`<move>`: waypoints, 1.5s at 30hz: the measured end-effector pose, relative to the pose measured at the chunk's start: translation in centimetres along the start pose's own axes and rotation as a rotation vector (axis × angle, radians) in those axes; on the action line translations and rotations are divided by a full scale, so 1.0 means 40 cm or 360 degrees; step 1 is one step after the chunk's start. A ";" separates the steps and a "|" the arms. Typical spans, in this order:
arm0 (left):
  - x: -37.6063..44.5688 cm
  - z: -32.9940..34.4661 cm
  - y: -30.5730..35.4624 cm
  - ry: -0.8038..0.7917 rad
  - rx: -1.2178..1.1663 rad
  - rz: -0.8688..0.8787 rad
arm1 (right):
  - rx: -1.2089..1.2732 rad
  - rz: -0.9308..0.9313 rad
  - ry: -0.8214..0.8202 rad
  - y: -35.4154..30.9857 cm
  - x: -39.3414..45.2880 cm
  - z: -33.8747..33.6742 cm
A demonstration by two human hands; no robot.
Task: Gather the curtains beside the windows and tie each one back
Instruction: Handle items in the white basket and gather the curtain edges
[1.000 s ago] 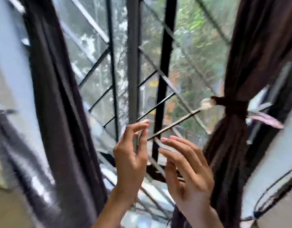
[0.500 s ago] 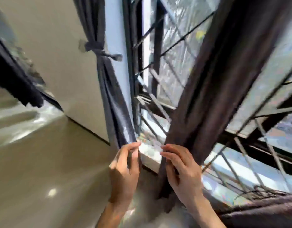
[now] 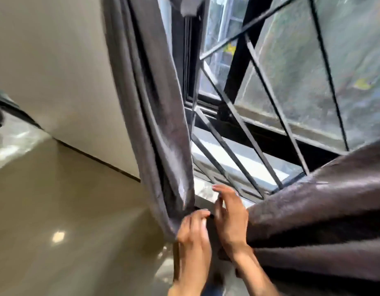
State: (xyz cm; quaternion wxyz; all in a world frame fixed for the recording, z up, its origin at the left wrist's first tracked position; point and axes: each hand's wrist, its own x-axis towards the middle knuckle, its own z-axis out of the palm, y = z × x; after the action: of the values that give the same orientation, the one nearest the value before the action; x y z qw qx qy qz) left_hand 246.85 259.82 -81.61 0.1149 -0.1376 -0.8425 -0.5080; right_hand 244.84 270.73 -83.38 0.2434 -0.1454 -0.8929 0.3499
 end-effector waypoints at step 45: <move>-0.224 0.473 -0.563 -0.0755 0.0188 -0.0318 | 0.0304 0.0362 -0.0001 0.482 -0.264 0.072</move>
State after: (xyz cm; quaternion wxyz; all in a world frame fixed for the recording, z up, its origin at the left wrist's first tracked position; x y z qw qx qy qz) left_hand 246.39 265.55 -111.82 -0.1286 -0.1620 -0.8835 -0.4202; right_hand 253.89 278.34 -102.14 0.2146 -0.2217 -0.8334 0.4585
